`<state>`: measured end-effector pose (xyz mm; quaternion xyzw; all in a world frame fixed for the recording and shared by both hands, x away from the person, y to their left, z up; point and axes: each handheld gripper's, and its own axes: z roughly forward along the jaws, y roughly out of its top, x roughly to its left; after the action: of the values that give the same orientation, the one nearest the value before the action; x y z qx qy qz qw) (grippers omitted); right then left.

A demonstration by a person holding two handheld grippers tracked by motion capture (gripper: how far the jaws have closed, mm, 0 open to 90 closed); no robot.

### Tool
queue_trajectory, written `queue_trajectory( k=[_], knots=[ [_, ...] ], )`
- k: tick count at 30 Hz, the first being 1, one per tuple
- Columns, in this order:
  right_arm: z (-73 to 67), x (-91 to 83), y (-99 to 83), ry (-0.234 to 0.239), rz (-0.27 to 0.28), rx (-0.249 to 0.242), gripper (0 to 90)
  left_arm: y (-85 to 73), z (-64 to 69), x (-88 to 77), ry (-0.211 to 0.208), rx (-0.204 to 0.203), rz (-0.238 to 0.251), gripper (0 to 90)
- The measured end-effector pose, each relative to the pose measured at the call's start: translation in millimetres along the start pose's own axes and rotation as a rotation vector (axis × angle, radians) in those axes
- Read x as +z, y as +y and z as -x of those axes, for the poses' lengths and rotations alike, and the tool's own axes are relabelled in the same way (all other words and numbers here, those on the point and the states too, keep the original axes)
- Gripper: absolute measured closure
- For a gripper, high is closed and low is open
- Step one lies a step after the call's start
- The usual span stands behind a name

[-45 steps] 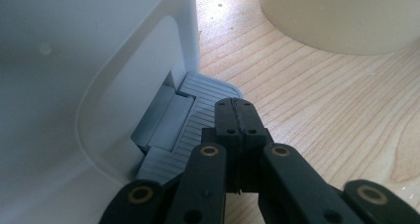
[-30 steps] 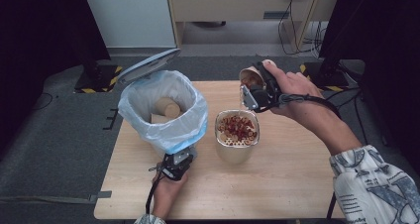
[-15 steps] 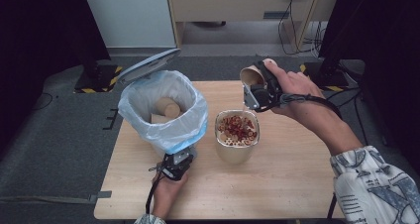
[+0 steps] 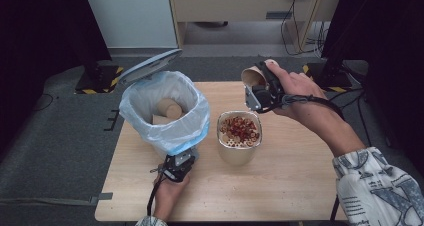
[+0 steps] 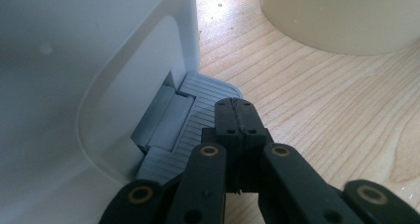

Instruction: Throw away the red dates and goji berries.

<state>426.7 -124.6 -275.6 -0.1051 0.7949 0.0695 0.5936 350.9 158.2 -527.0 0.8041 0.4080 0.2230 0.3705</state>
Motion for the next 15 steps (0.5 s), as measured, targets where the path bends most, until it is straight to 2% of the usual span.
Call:
queue_trajectory(
  k=[15],
  knots=[
    [6.7, -2.8, -0.2, -0.018, -0.002, -0.006, 36.0, 0.0, 0.1, 0.0, 0.0, -0.001, 0.0, 89.5]
  ],
)
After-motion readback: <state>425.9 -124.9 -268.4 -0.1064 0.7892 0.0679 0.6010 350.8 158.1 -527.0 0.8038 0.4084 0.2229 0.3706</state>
